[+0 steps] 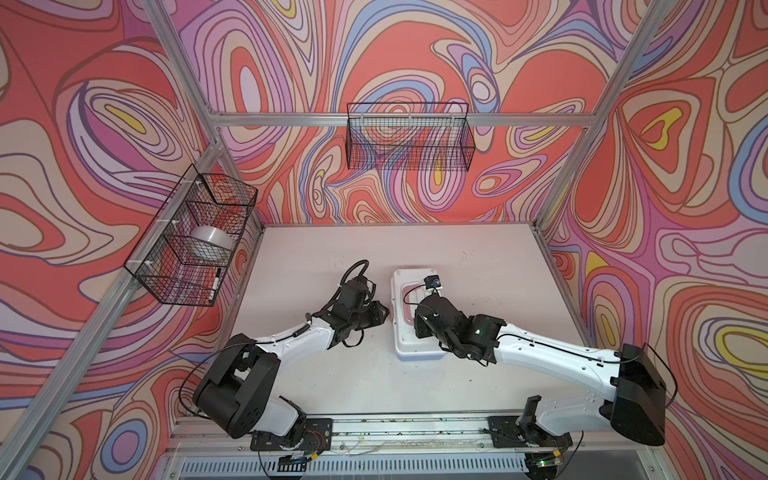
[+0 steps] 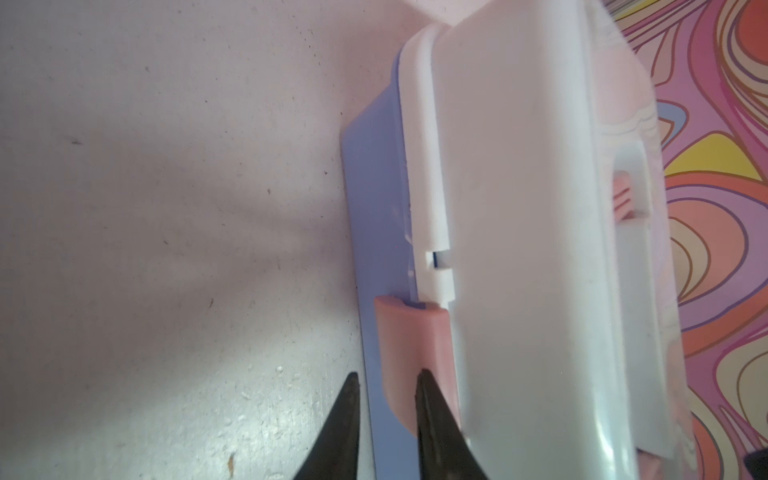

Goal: Pack the tool kit

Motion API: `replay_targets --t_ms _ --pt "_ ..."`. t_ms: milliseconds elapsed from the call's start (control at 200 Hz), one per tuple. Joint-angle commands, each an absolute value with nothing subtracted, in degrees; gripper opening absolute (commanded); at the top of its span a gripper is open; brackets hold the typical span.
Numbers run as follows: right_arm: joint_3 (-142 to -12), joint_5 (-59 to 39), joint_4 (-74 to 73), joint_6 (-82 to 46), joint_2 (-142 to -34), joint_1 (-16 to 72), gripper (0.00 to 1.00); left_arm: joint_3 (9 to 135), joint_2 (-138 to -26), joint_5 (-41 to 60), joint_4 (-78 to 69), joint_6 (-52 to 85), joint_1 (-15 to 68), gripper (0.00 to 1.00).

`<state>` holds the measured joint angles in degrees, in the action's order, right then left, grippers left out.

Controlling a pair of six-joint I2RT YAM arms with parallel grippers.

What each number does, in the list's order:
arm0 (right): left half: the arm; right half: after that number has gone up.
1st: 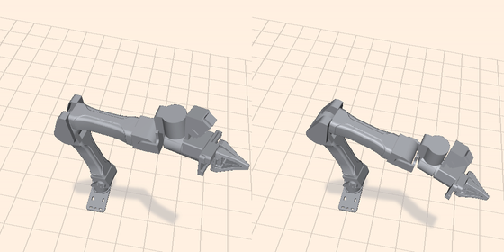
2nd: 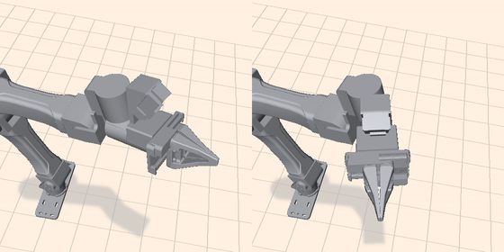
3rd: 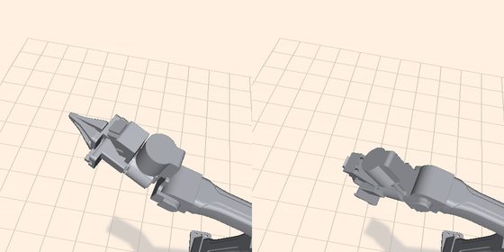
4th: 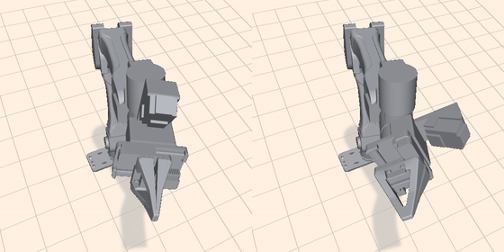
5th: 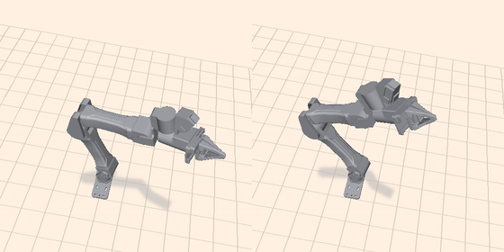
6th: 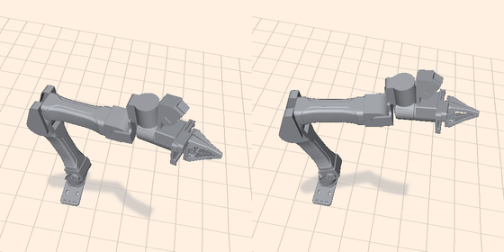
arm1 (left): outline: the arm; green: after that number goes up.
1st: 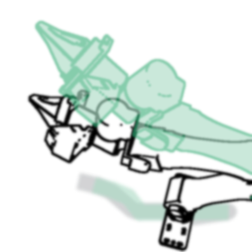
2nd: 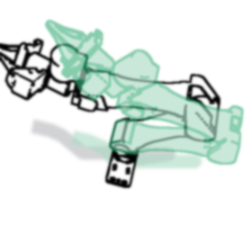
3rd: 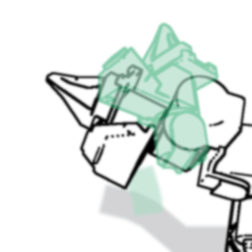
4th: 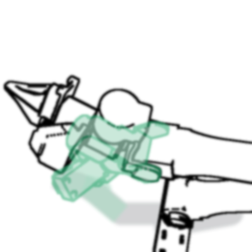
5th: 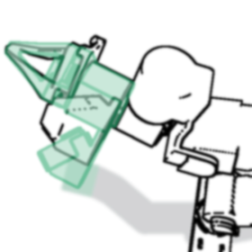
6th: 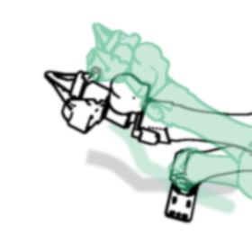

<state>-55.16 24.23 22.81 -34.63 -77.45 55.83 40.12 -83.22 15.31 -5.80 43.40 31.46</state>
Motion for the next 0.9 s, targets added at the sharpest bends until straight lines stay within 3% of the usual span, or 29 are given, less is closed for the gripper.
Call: replay_targets --t_ms 0,85,230,896 --pt "-55.37 24.97 23.76 -34.91 -77.39 55.55 0.27 40.52 -81.91 14.03 -4.57 42.67 31.64 0.34" --pt "-55.57 24.96 23.88 -34.73 -77.52 55.55 0.27 39.98 -80.02 13.65 -4.77 42.84 31.64 0.41" --pt "-56.12 24.97 23.91 -34.39 -78.14 55.56 0.27 39.79 -77.4 12.74 -4.21 42.39 31.64 0.44" --pt "-59.15 25.27 25.58 -33.27 -81.32 55.62 0.27 40.26 -84.42 15.29 -8.2 43.16 31.64 0.42"
